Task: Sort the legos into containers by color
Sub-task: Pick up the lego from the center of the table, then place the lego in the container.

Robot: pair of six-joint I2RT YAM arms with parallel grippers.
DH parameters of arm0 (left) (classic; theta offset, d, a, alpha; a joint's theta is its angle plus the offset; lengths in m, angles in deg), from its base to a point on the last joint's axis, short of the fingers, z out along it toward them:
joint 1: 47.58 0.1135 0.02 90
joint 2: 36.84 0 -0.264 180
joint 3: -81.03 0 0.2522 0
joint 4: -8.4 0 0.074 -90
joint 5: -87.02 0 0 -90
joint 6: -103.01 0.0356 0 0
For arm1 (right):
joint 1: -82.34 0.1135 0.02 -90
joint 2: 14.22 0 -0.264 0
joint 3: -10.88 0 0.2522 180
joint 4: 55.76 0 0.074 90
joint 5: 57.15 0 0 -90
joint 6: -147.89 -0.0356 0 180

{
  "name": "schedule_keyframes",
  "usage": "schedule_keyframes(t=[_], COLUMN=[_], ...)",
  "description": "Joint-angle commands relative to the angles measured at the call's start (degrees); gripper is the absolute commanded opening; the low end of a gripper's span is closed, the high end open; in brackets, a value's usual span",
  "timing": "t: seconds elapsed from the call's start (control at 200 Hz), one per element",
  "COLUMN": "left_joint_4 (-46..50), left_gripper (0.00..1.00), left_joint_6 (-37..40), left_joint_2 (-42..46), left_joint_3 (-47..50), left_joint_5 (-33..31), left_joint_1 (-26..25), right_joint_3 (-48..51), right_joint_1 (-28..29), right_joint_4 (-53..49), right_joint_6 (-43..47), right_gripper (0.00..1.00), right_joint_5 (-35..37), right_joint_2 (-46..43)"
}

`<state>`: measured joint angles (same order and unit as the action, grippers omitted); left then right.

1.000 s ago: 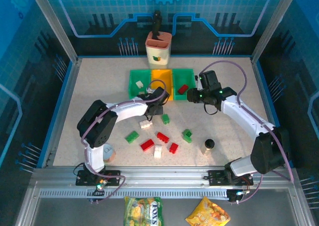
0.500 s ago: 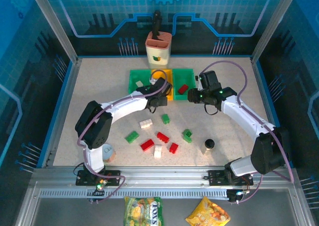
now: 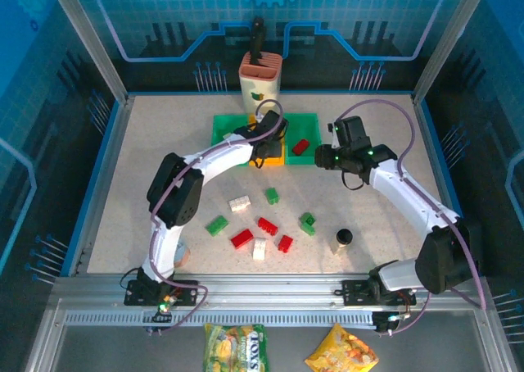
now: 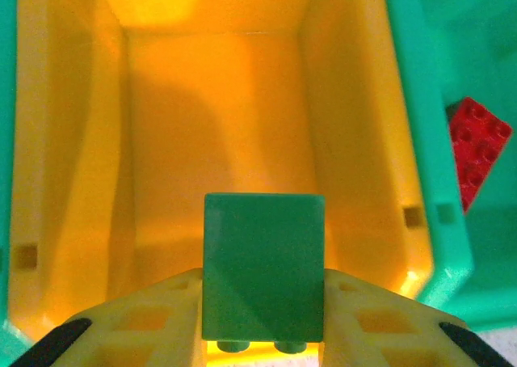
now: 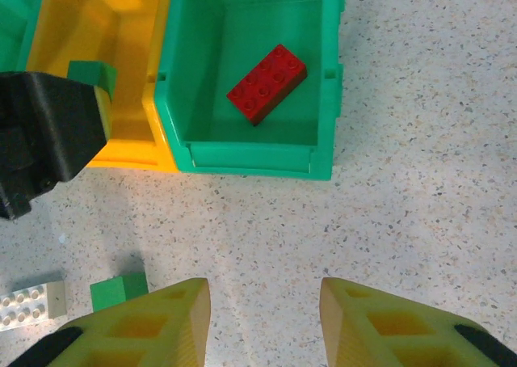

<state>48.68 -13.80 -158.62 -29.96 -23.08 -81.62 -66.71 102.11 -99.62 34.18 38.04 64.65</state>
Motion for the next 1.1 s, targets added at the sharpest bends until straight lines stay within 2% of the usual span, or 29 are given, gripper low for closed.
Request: schedule_keyframes(t=[0.0,0.24,0.59,0.77,1.096], left_joint_4=[0.8,0.9,1.1,1.3,4.0], left_gripper=[0.34,0.38,0.43,0.43,0.44], left_joint_6=[1.8,2.6,3.2,3.5,5.8], left_joint_2=[-2.6,-5.2,-1.8,2.6,14.1], left_joint_3=[-3.3,-6.7,-5.5,-2.5,7.9], left_joint_5=[0.0,1.2,2.2,2.5,8.9], left_joint_1=[1.4,2.6,2.8,2.9,5.7], right_joint_3=[0.7,1.4,1.3,1.6,0.1], right_joint_1=[-1.2,-2.0,-2.2,-1.7,2.1], right_joint_4=[-1.6,-1.8,-1.9,-1.4,-4.0], right_joint_6=[1.1,1.1,0.9,0.3,0.8], right_gripper=[0.41,0.41,0.41,0.41,0.41], right_joint_5=[0.5,0.4,-0.4,-2.0,-2.7], right_joint_2=[-1.5,-2.5,-2.5,-2.0,0.4])
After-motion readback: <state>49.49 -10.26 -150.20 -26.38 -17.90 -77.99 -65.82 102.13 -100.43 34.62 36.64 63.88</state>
